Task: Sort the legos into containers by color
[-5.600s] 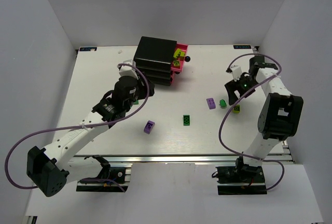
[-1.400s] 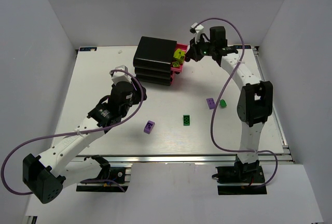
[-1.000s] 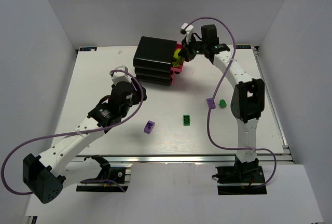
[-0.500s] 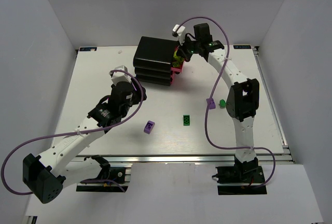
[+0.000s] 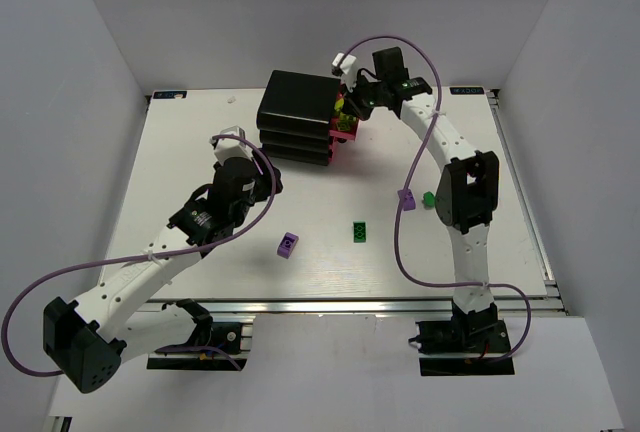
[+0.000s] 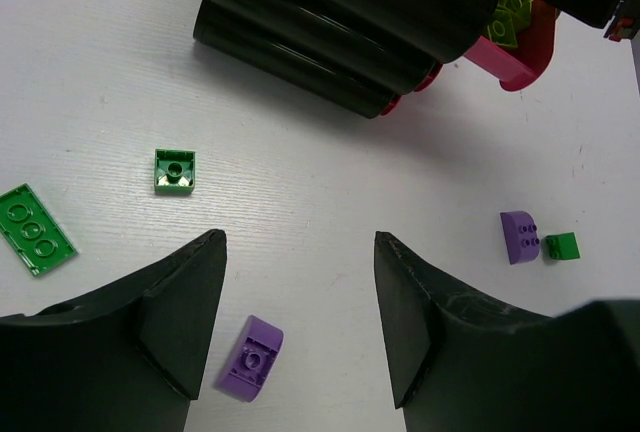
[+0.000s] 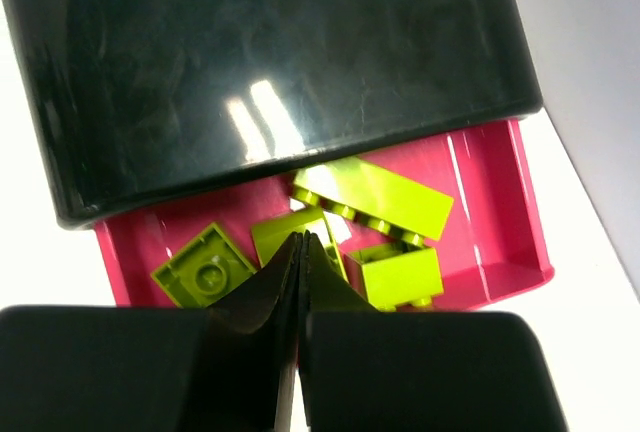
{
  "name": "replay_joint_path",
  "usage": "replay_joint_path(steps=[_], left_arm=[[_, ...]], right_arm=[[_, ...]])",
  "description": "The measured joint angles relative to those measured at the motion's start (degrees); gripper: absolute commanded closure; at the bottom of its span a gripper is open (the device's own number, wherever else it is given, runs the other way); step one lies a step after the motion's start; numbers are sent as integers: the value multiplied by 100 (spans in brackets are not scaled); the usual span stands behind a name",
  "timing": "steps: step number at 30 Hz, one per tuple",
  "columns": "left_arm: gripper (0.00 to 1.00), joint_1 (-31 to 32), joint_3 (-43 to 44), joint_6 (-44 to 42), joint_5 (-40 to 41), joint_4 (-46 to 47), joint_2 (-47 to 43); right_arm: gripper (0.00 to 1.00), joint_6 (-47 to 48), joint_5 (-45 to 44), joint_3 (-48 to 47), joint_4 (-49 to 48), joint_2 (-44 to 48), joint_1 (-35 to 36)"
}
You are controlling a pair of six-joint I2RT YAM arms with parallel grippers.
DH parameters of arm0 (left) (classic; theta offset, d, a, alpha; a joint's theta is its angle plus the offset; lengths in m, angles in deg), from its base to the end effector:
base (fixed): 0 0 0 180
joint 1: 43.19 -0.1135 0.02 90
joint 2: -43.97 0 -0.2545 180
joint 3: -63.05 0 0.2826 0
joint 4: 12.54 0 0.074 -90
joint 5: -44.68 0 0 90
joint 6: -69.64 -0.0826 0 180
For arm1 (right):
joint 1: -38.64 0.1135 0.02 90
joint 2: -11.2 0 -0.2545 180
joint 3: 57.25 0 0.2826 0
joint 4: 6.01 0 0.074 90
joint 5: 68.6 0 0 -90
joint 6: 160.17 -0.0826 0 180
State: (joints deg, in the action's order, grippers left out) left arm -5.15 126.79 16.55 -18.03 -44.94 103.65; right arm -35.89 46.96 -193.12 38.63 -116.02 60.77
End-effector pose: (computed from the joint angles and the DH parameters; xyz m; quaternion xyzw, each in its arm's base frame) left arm 0.2621 -0.1570 0.2832 -0.1127 0.8356 -0.1422 0.5185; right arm 0.5178 0.2491 0.2714 -0.4992 0.7183 0.1491 0.4612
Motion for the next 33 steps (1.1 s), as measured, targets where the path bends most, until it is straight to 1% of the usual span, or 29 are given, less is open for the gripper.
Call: replay_joint_path(steps=[3,8,10,14,18,22,25,27,30,33], left_arm=[[29,0,0,0,0,0,-20],[29,0,0,2,7,0,-46],[29,0,0,2,28,0,-66],[27,0,0,46,120,-46,-146],[24,0,0,107,249,-131,-256],[19,-2,0,155,328,-212,-289],[19,-2,0,164,334,-238,-262],[18,-2,26,157,332,-264,-216],[18,0,116,151,328,-289,-133],[16,-2,170,151,321,-308,-109]], right_arm=[[100,-286,197,278,-402,105,-13],[100,-1051,367,1019,-1257,603,-52],[100,-1375,177,1198,-1596,820,-70],[100,-1825,-820,1394,-2057,1187,-103],[100,-2074,-1727,1493,-2072,1303,-229],[100,-2232,-2094,1753,-1814,1285,-420],[100,-2315,-2100,1757,-1556,1102,-549],[100,-2345,-1996,1600,-1370,855,-599],[100,-2369,-1620,1108,-1204,313,-621],[100,-2387,-1110,833,-1187,-74,-612]])
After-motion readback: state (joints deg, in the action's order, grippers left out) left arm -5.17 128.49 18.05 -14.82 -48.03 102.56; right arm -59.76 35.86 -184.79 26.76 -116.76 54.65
